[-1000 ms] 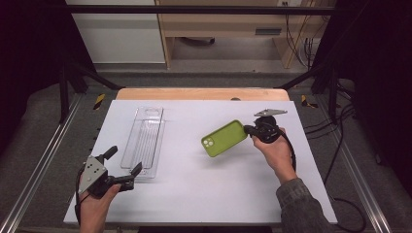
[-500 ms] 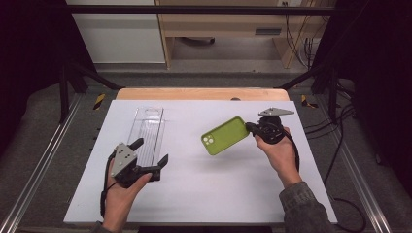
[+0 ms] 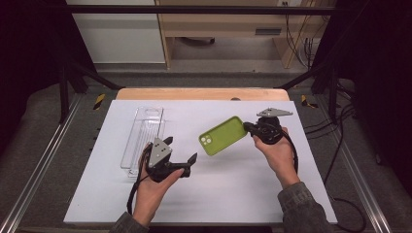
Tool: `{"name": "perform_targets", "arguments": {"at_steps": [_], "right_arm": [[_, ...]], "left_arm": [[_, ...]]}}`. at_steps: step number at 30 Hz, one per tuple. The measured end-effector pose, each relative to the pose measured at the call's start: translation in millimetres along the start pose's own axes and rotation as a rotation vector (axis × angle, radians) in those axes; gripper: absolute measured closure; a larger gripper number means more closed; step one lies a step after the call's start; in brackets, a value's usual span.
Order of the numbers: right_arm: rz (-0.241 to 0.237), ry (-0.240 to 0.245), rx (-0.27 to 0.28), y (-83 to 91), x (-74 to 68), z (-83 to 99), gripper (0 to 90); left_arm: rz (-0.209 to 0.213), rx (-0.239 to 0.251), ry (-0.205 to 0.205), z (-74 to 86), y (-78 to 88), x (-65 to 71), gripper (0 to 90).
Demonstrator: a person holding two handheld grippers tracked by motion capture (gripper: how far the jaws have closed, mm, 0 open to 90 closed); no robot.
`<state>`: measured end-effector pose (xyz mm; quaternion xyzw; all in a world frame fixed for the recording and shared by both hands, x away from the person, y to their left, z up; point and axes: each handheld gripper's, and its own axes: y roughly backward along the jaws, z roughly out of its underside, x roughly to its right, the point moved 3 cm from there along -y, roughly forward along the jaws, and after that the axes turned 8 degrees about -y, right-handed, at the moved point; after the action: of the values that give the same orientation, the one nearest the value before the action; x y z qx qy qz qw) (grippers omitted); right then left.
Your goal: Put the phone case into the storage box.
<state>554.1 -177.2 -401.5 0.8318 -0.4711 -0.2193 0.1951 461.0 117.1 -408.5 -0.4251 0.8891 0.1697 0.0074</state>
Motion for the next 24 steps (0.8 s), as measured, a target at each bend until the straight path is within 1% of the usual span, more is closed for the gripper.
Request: {"name": "perform_targets", "arguments": {"at_steps": [3, 8, 11, 13, 17, 21, 22, 24], "right_arm": [[-0.002, 0.004, 0.005, 0.7, -0.5, 0.1, 88.3], [-0.005, 0.009, 0.008, 1.5, -0.8, 0.5, 88.2], [-0.005, 0.009, 0.010, 2.1, -1.1, 0.5, 88.2], [-0.005, 0.006, 0.014, 2.7, -1.2, 0.4, 88.2], [-0.012, 0.012, 0.017, 3.6, -2.2, 0.5, 88.2], [-0.011, 0.010, 0.022, 4.1, -3.0, 0.5, 88.2], [-0.011, 0.010, 0.023, 4.1, -3.0, 0.4, 88.2], [-0.013, 0.008, 0.025, 4.2, -3.6, 0.5, 88.2]], "left_arm": [[-0.004, 0.000, 0.014, -3.1, -5.7, 4.1, 3.3], [-0.030, -0.012, 0.039, -5.4, -14.2, 9.2, 4.5], [-0.040, -0.014, 0.043, -6.3, -18.0, 12.4, 5.4], [-0.038, -0.016, 0.041, -6.7, -21.2, 15.3, 6.4], [-0.037, 0.000, 0.038, -7.5, -25.4, 19.3, 6.4], [-0.041, -0.002, 0.042, -6.9, -30.1, 21.3, 7.5], [-0.040, 0.000, 0.049, -6.8, -31.7, 22.1, 7.7], [-0.032, -0.001, 0.049, -6.3, -34.8, 24.2, 8.0]]}}
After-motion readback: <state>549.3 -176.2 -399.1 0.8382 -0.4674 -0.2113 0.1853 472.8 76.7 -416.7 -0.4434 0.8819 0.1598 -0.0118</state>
